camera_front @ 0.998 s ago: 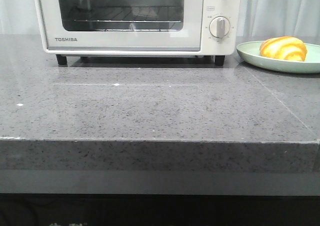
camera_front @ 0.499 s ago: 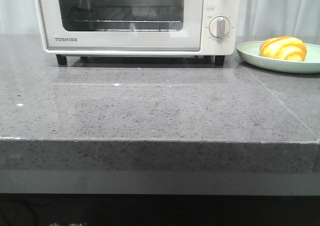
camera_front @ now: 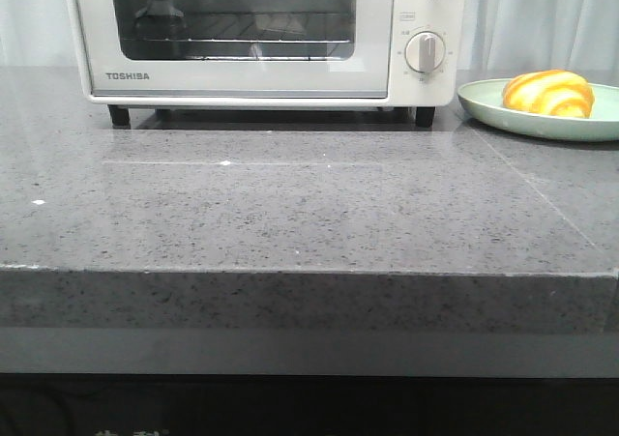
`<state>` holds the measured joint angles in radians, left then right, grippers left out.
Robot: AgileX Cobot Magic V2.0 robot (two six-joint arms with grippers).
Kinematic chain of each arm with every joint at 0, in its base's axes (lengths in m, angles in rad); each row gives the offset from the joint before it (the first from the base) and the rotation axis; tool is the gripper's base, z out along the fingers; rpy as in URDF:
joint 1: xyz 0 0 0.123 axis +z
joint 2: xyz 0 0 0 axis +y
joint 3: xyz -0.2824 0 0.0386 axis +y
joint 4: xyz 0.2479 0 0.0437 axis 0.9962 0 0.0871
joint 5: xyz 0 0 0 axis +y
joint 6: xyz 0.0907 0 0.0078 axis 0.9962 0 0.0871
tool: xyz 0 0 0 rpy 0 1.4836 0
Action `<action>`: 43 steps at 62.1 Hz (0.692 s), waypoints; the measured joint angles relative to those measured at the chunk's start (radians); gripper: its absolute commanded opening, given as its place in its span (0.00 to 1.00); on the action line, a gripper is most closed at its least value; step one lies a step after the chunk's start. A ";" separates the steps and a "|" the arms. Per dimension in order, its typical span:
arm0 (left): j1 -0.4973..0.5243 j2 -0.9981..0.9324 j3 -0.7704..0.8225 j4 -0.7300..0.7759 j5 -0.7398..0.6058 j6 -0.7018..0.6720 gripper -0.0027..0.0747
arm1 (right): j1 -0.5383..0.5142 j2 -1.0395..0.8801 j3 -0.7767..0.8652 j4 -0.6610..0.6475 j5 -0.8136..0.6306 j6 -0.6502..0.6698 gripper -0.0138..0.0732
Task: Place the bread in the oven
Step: 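Move the left gripper to the oven door handle and hook it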
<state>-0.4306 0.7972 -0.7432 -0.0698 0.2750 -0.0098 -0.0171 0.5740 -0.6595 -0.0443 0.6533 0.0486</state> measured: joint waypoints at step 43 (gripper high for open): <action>-0.105 0.639 -0.397 -0.008 -0.368 0.000 0.01 | 0.000 0.000 0.000 0.004 -0.003 0.000 0.85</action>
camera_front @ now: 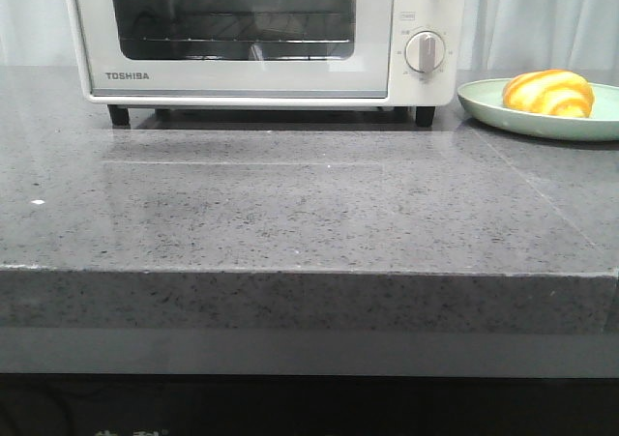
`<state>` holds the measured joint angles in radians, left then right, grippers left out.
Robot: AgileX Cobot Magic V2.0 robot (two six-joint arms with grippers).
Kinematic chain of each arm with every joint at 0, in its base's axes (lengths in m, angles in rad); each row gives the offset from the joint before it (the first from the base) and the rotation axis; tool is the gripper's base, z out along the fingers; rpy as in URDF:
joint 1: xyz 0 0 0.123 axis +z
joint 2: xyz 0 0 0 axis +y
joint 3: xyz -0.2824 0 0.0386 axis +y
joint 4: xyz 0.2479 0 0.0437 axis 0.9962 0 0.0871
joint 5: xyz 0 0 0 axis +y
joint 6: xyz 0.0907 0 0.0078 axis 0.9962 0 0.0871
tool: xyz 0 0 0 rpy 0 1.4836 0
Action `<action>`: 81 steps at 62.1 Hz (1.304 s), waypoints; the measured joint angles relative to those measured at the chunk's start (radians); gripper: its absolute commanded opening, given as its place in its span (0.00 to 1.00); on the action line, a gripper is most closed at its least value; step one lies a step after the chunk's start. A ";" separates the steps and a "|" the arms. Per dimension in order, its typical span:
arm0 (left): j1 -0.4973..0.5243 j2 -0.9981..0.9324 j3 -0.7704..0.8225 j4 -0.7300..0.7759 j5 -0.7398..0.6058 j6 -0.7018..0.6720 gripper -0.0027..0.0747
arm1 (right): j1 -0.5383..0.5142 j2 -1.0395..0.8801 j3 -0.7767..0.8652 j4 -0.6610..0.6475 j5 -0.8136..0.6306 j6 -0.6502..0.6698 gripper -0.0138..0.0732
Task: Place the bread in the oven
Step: 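Move the left gripper to the oven door handle and hook it, then pull the oven door down and open with the left gripper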
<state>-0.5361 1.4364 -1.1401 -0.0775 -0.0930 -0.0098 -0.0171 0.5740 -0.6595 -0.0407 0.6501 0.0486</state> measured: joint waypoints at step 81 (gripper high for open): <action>-0.047 -0.203 -0.058 0.029 0.714 0.000 0.01 | 0.000 0.000 0.000 0.001 0.000 0.000 0.85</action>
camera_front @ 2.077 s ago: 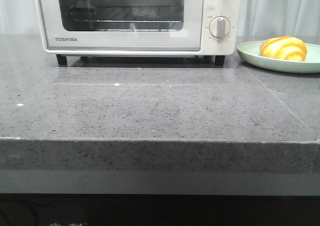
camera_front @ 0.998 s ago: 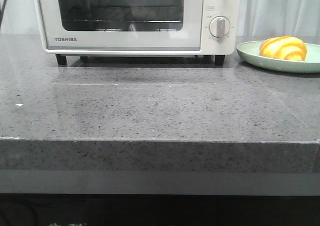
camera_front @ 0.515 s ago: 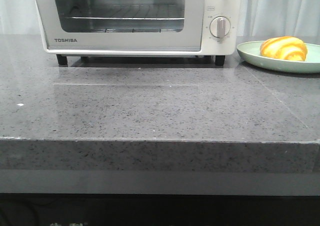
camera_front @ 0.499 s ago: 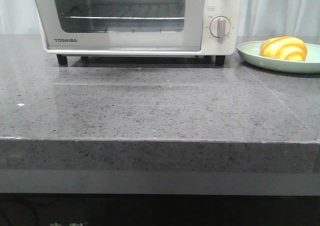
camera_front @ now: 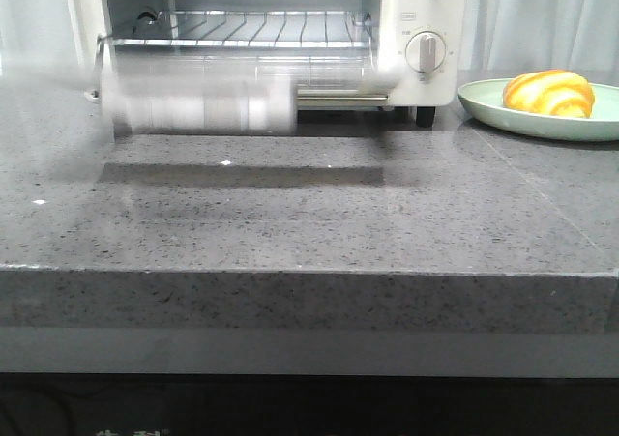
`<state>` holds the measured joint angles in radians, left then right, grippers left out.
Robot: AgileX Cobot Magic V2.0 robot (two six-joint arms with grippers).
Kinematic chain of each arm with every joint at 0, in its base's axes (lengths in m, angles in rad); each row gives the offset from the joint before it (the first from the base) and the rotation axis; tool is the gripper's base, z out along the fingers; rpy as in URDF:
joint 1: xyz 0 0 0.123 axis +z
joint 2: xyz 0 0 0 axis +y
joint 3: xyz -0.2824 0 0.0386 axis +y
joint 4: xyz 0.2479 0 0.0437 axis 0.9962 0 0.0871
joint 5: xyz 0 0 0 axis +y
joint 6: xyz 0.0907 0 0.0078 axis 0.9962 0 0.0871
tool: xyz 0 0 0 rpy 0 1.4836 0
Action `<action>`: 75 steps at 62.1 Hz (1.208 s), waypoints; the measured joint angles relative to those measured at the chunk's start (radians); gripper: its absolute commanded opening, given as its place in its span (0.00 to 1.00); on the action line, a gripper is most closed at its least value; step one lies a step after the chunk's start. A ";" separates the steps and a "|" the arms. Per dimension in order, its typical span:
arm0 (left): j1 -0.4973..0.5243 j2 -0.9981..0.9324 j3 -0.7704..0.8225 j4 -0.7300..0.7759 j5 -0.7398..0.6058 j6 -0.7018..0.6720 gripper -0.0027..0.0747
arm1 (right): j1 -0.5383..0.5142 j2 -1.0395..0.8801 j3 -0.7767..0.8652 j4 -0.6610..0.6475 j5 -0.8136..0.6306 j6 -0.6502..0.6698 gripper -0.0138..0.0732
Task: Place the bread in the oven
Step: 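Pull the oven door down and open with the left gripper, then move the right gripper over the croissant on the green plate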
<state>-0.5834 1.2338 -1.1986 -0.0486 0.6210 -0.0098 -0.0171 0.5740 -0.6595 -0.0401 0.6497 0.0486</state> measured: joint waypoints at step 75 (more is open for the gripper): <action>0.000 -0.604 0.384 0.200 0.112 -0.179 0.01 | 0.000 0.868 -0.571 0.089 0.141 0.000 0.85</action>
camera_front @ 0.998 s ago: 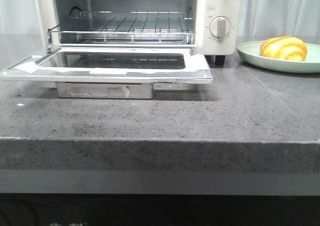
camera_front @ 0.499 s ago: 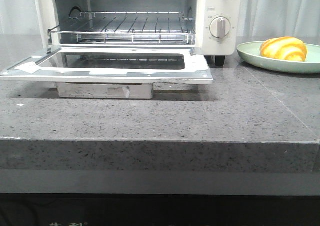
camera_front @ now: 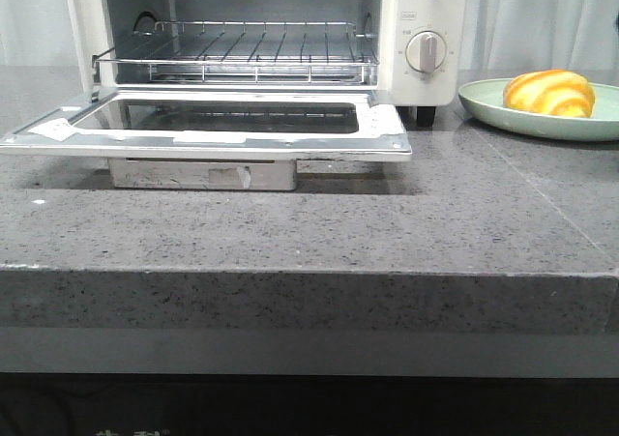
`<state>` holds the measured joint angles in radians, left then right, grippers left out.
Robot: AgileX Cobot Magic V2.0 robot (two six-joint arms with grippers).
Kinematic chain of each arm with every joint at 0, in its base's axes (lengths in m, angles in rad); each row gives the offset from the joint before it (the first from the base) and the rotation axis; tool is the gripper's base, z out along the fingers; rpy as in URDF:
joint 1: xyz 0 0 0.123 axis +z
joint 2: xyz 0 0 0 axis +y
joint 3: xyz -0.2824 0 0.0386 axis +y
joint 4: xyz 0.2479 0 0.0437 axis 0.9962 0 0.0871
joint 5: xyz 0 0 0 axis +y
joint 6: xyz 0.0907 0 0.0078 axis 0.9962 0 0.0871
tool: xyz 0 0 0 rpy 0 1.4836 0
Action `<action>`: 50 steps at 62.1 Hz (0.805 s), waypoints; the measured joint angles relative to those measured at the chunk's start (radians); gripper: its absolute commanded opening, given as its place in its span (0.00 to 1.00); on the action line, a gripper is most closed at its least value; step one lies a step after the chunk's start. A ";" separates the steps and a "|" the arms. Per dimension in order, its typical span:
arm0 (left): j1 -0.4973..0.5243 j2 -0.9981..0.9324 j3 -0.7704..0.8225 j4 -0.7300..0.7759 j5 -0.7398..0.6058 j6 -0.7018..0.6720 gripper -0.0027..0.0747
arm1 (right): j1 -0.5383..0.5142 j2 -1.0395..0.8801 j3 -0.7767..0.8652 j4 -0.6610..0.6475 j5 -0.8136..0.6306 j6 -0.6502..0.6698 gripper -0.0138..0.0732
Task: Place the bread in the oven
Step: 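Move the right gripper over the croissant on the green plate, then grasp the orange-striped croissant with the right gripper and lift it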
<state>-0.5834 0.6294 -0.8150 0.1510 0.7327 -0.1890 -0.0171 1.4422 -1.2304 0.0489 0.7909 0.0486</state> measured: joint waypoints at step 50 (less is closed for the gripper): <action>0.000 0.000 0.000 0.000 0.000 -0.002 0.01 | 0.000 0.459 -0.371 0.079 0.086 0.000 0.77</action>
<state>-0.5834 0.6294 -0.8150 0.1510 0.7327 -0.1912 -0.0171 1.9010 -1.6015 0.1282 0.8774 0.0486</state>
